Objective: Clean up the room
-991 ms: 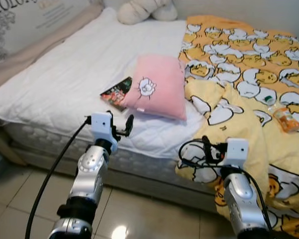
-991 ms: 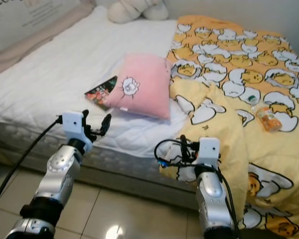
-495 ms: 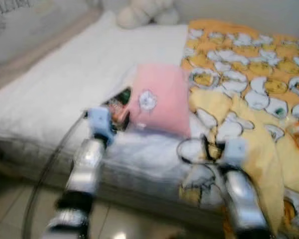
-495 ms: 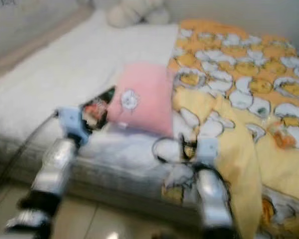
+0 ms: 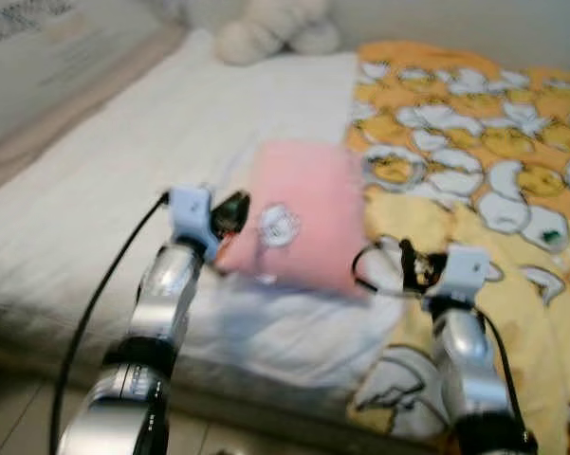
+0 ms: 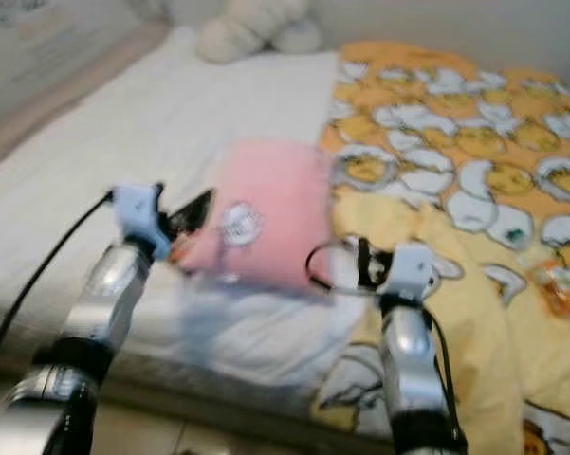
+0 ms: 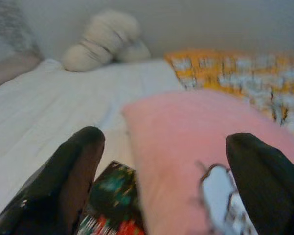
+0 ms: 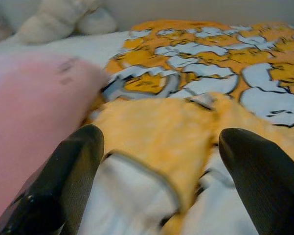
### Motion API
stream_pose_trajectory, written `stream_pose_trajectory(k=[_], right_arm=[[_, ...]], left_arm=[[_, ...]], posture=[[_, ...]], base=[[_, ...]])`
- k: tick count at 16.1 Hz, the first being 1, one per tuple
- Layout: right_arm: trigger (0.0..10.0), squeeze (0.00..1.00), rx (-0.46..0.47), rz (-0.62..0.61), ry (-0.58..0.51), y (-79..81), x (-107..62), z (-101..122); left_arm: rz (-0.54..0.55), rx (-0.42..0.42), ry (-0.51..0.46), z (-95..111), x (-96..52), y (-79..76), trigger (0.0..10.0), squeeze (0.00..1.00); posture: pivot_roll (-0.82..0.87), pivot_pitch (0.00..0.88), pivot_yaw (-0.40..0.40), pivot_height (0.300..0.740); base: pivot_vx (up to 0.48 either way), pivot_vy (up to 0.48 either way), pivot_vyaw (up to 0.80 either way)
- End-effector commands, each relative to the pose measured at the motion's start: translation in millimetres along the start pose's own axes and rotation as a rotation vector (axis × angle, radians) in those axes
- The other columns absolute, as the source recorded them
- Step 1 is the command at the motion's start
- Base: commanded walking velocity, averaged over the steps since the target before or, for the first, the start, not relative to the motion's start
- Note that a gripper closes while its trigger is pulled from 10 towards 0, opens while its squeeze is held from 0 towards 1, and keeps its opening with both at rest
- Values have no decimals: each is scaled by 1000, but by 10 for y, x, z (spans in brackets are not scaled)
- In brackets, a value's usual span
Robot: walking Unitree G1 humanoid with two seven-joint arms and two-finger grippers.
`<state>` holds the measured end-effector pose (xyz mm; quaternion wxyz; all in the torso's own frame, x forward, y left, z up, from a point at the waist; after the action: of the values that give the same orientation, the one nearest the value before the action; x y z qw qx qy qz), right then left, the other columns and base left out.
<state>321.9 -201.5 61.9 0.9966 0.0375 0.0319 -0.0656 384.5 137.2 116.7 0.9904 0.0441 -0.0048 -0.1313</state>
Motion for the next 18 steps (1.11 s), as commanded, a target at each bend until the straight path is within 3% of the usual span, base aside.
stream_pose_trajectory(k=[1, 2, 4, 5, 7, 11, 13, 14, 16, 17, 18], right_arm=[[10000, 0, 43, 2, 22, -55, 110, 72], [10000, 0, 64, 26, 37, -31, 186, 116], [10000, 0, 109, 59, 109, -5, 373, 152], [10000, 0, 129, 76, 168, 20, 467, 153], [10000, 0, 162, 87, 241, 66, 508, 88], [10000, 0, 307, 99, 339, 224, 570, -4], [10000, 0, 396, 116, 381, 403, 563, -70], [10000, 0, 390, 117, 397, 445, 551, -104], [10000, 0, 369, 92, 480, 476, 467, -286], [10000, 0, 331, 72, 490, 425, 443, -334], [10000, 0, 331, 51, 490, 383, 433, -353]], left_arm=[[-31, 48, 131, -95, 106, -59, 10000, 0], [-35, 51, 193, -114, 148, 2, 10000, 0], [-5, -72, 296, -89, 223, 166, 10000, 0], [-42, -160, 344, -79, 252, 141, 10000, 0], [-56, -219, 410, -123, 246, 123, 10000, 0], [-118, -484, 420, -54, 306, -79, 10000, 0], [-139, -487, 453, -132, 307, -276, 10000, 0], [-154, -481, 465, -161, 304, -355, 10000, 0], [-192, -458, 571, -401, 202, -660, 10000, 0], [-128, -380, 618, -568, 120, -620, 10000, 0], [-76, -365, 625, -630, 90, -574, 10000, 0]], posture=[[26, 0, 5, 731], [21, 0, 7, 731], [18, 0, 1, 731], [21, 0, 0, 731], [14, 0, 10, 731], [6, 3, 3, 731], [9, 22, -1, 731], [11, 26, -2, 731], [22, 34, -6, 731], [20, 39, -6, 731], [20, 39, -6, 731]], base=[[0, 0, 0], [0, 0, 0], [0, 0, 0], [0, 0, 0], [0, 0, 0], [0, 0, 0], [0, 0, 0], [0, 0, 0], [0, 0, 0], [0, 0, 0], [0, 0, 0]])
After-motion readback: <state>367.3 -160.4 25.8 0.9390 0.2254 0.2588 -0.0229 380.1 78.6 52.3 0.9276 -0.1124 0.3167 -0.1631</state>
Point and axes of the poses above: a point about 5 cm out from each wrist's last joint towards the gripper, its own x axis pointing out of the wrist towards the gripper, its own z axis along the axis of the wrist's last joint, y = z × x, the point moved 3 cm from there along x, pointing out of the wrist towards the gripper
